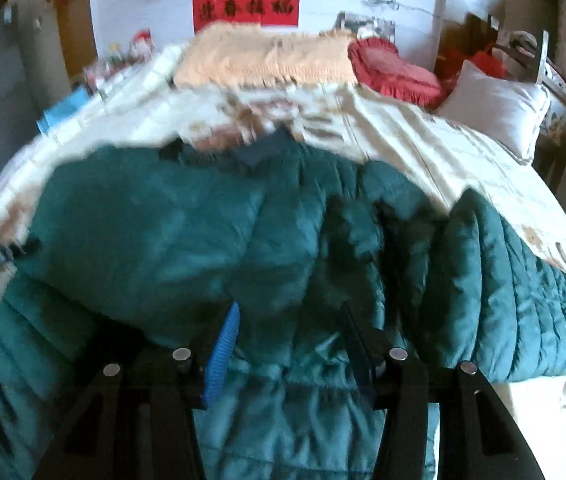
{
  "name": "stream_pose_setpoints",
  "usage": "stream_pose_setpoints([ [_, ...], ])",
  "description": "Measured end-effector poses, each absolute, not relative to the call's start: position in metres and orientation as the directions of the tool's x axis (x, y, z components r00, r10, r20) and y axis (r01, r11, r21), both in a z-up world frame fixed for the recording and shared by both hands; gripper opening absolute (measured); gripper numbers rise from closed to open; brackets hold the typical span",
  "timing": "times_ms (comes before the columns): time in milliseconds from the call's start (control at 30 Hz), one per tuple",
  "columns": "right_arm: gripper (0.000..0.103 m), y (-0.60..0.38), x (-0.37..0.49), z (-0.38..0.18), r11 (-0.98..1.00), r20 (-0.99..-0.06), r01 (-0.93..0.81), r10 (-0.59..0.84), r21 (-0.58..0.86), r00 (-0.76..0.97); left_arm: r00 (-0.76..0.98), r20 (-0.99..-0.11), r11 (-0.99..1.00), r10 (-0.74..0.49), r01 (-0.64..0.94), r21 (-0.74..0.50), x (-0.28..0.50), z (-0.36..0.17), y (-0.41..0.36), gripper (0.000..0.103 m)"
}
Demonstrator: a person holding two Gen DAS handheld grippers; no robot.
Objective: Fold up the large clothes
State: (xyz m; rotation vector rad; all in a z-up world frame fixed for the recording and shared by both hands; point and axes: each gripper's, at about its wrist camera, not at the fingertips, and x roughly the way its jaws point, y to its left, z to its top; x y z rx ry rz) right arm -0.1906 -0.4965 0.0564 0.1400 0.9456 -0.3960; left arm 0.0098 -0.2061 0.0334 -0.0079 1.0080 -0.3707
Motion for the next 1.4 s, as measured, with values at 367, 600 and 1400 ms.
stream_pose_setpoints([
  [367,0.050,-0.489,-0.219,0.074,0.922,-0.794,0.386,-0.242,-0.009,0.558,0.524,-0.796,0.935,-0.302,0.325,-0.141,-0.022,0.059,-0.208,0.074],
  [600,0.051,-0.494,-0.221,0.084,0.907,-0.770,0.421,-0.265,0.005,0.580,0.534,-0.770,0.915,-0.349,0.372,-0.157,-0.040,0.076,-0.226,0.074],
  [1400,0.072,-0.546,-0.293,0.102,0.844,-0.747,0.536,-0.335,0.034,0.574,0.498,-0.798,0.897,-0.339,0.427,-0.115,-0.076,0.048,-0.268,0.074],
])
